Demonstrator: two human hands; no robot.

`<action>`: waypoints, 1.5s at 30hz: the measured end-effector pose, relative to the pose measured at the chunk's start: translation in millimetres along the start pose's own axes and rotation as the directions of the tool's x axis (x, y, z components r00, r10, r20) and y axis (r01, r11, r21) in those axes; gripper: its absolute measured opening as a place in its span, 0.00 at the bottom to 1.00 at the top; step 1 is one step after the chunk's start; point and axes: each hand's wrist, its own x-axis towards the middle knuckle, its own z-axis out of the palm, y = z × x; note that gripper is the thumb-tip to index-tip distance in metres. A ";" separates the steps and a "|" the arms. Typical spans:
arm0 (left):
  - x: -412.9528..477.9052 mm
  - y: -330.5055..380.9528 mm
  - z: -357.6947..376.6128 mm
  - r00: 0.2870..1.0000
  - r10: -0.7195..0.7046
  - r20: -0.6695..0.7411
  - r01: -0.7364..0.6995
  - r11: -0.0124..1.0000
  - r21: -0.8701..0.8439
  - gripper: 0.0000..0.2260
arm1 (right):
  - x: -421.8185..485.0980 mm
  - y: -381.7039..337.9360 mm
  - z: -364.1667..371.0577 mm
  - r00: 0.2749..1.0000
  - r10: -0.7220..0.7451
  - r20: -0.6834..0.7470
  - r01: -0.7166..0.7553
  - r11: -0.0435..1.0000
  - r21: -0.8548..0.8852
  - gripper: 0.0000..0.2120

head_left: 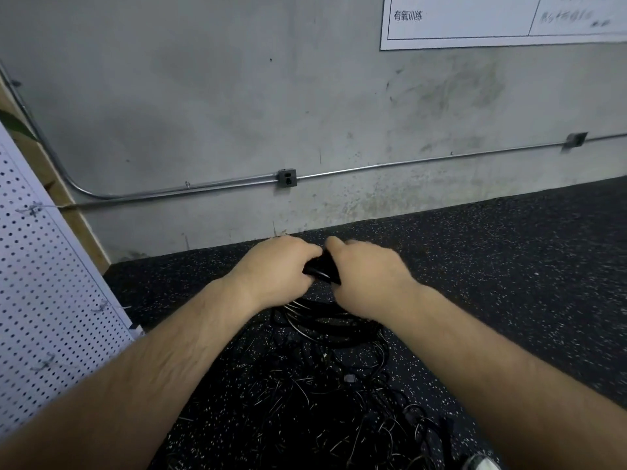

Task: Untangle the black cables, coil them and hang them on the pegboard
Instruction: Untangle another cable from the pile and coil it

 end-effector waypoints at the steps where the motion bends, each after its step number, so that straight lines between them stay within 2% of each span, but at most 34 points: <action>1: 0.5 3.5 -0.7 1.000 0.014 -0.002 -0.014 0.999 0.045 0.06 | 1.6 -3.5 2.4 1.000 -0.026 -0.013 0.027 0.999 0.020 0.16; 4: -1.6 5.2 -4.8 0.999 0.028 -0.037 -0.025 0.996 0.089 0.06 | 6.9 -4.2 3.4 0.996 -0.083 -0.035 0.084 0.996 0.039 0.11; 6: -3.2 -0.6 -6.0 0.996 0.021 -0.085 -0.018 0.999 0.042 0.16 | 8.6 -2.6 5.8 0.993 -0.103 -0.052 0.107 0.991 0.086 0.12; 9: -5.0 -14.9 -8.1 0.976 0.027 -0.218 -0.046 0.995 -0.085 0.30 | 8.9 3.0 12.3 0.995 -0.040 -0.090 0.068 0.940 0.335 0.10; 11: -11.6 -22.4 -7.0 0.961 -0.120 -0.247 0.027 0.937 -0.347 0.44 | 11.2 11.6 15.2 0.989 0.076 -0.126 0.008 0.828 0.561 0.06; 12: -14.8 -24.5 -3.5 0.952 -0.232 -0.198 0.087 0.827 -0.555 0.50 | 13.3 15.7 15.6 0.980 0.135 -0.145 -0.010 0.764 0.645 0.05; 13: -16.6 -24.1 1.0 0.941 -0.322 -0.101 0.143 0.650 -0.746 0.55 | 15.4 17.8 15.3 0.970 0.184 -0.160 -0.016 0.703 0.711 0.05; 15: -16.5 -19.5 12.3 0.925 -0.374 0.065 0.188 0.303 -0.934 0.62 | 19.4 16.3 14.9 0.956 0.251 -0.151 -0.023 0.579 0.815 0.04; 16: -14.8 -16.6 16.2 0.922 -0.377 0.094 0.175 0.186 -0.967 0.62 | 21.3 14.6 15.3 0.954 0.275 -0.118 -0.035 0.496 0.868 0.03; 17: -13.1 -13.3 18.5 0.921 -0.377 0.101 0.147 0.094 -0.985 0.60 | 22.0 12.9 16.3 0.956 0.286 -0.067 -0.052 0.390 0.919 0.02; 19: -11.8 -8.9 18.8 0.918 -0.379 0.113 0.111 -0.027 -0.993 0.53 | 21.4 10.0 19.3 0.965 0.259 0.037 -0.093 0.209 0.974 0.01; 21: -13.3 -4.9 18.6 0.930 -0.342 0.138 0.124 -0.063 -0.990 0.44 | 17.9 6.3 20.6 0.972 0.207 0.112 -0.136 0.105 0.985 0.02; 23: -15.2 -1.9 17.2 0.938 -0.312 0.151 0.140 -0.056 -0.989 0.35 | 15.8 1.5 21.9 0.972 0.178 0.155 -0.166 0.049 0.985 0.03; 24: -14.7 -1.4 16.0 0.932 -0.330 0.146 0.148 -0.021 -0.989 0.29 | 15.0 -0.5 22.2 0.970 0.188 0.154 -0.169 0.068 0.983 0.03; 25: -13.6 -1.1 15.1 0.924 -0.362 0.123 0.151 0.048 -0.987 0.23 | 15.2 -1.5 23.5 0.968 0.213 0.135 -0.166 0.135 0.977 0.04; 27: -10.5 -1.0 15.6 0.896 -0.443 0.038 0.153 0.228 -0.961 0.14 | 14.5 -3.0 23.0 0.960 0.272 0.059 -0.152 0.334 0.930 0.09; 29: -7.0 0.8 18.2 0.856 -0.514 -0.047 0.185 0.391 -0.902 0.11 | 12.6 -5.7 22.7 0.958 0.284 -0.041 -0.092 0.438 0.894 0.24; 31: -4.3 5.1 18.9 0.832 -0.539 -0.134 0.188 0.501 -0.845 0.11 | 11.9 -9.6 22.0 0.956 0.282 -0.080 -0.042 0.401 0.915 0.39; 32: -3.4 8.4 17.9 0.827 -0.533 -0.181 0.174 0.548 -0.818 0.14 | 13.0 -11.5 22.0 0.953 0.292 -0.078 -0.036 0.366 0.930 0.41; 34: -0.8 13.3 17.6 0.831 -0.500 -0.243 0.151 0.624 -0.767 0.25 | 16.7 -13.4 17.6 0.941 0.331 -0.073 -0.031 0.300 0.953 0.36; 37: 2.2 14.5 22.4 0.857 -0.455 -0.242 0.159 0.680 -0.716 0.34 | 25.7 -7.2 15.8 0.920 0.380 -0.093 -0.032 0.309 0.951 0.28; 43: 13.3 15.9 26.8 0.847 -0.469 -0.250 0.142 0.654 -0.743 0.30 | 46.3 -7.9 33.1 0.900 0.362 -0.242 0.026 0.511 0.859 0.25; 45: 18.3 10.8 29.4 0.851 -0.455 -0.263 0.123 0.658 -0.743 0.29 | 51.7 -10.9 37.5 0.903 0.325 -0.281 0.068 0.538 0.840 0.23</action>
